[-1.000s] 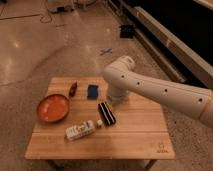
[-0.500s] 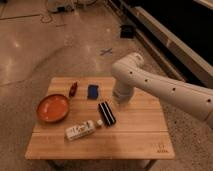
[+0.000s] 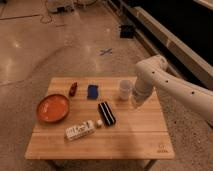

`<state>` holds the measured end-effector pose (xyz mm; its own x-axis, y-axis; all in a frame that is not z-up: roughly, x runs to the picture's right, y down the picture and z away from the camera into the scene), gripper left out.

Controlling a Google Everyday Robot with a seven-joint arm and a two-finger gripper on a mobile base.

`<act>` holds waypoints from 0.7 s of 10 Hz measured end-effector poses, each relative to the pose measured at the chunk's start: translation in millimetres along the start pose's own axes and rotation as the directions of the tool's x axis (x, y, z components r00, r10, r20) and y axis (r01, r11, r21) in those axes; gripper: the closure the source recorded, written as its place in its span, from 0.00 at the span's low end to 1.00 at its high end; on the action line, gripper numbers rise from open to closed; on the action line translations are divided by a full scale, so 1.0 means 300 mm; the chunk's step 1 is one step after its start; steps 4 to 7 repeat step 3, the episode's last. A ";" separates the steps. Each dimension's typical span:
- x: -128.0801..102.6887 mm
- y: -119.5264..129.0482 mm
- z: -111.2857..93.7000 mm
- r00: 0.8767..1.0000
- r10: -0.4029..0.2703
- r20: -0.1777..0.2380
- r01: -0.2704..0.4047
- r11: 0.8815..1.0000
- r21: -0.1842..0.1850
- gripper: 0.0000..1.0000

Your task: Move the arm in a circular motion

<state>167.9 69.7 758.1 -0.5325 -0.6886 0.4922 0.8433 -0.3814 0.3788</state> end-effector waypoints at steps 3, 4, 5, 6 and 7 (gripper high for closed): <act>0.050 0.000 0.001 1.000 0.014 0.006 -0.014 1.000 0.001 0.62; 0.050 0.000 0.001 1.000 0.014 0.006 -0.014 1.000 0.001 0.62; 0.050 0.000 0.001 1.000 0.014 0.006 -0.014 1.000 0.001 0.62; 0.050 0.000 0.001 1.000 0.014 0.006 -0.014 1.000 0.001 0.62; 0.050 0.000 0.001 1.000 0.014 0.006 -0.014 1.000 0.001 0.62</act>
